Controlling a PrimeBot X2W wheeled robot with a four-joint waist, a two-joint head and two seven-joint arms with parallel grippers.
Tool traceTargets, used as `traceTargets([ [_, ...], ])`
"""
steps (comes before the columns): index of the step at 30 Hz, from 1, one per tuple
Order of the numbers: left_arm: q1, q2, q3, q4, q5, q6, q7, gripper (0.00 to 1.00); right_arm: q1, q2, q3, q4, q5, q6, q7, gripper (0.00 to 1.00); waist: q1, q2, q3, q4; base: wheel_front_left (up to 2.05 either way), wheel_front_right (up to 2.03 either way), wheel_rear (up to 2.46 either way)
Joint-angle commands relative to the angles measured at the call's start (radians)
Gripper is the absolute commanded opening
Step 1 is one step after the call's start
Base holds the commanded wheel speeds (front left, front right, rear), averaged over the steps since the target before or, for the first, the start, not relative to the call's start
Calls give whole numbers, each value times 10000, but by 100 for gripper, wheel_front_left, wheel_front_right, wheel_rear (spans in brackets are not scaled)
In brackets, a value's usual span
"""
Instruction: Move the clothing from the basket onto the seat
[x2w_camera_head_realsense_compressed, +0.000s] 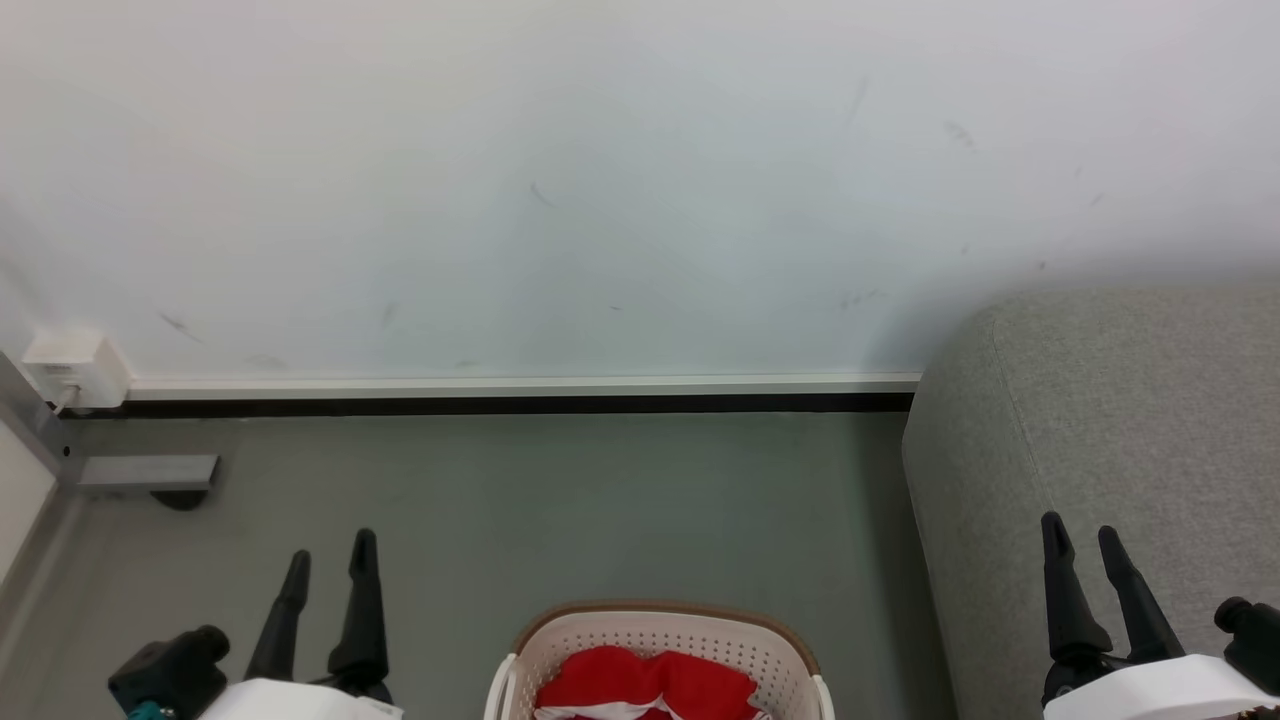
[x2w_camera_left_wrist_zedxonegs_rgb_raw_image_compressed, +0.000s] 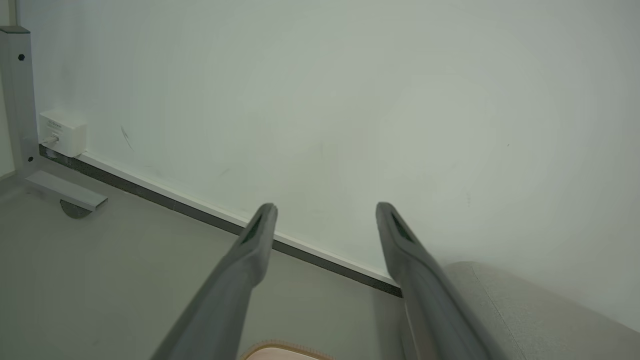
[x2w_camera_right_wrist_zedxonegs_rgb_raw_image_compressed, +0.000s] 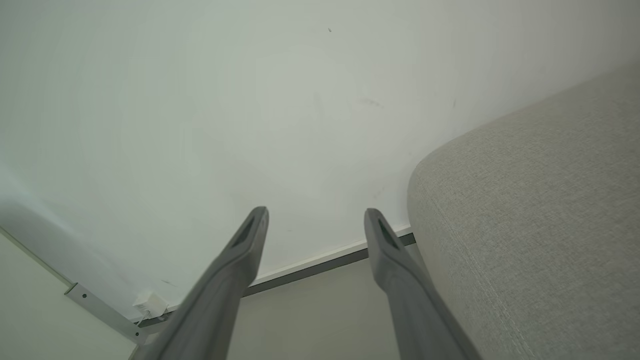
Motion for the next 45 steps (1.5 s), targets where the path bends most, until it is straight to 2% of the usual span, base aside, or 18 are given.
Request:
traceTargets([
  [1,28,158,-98,24,531,126,-100,100,-254,-142,68,45,-491,45,-117,100,0,0,-14,-9,0,0,0],
  [20,70,512,-613,272,2249,744,-544,100,-370,-107,313,497,-2506,49,-559,100,0,0,-50,-51,0,0,0],
  [45,197,704,-949,156,4134,1091,-1048,100,-393,-77,432,510,-4174,48,-1061,100,0,0,-153,-89,0,0,0],
])
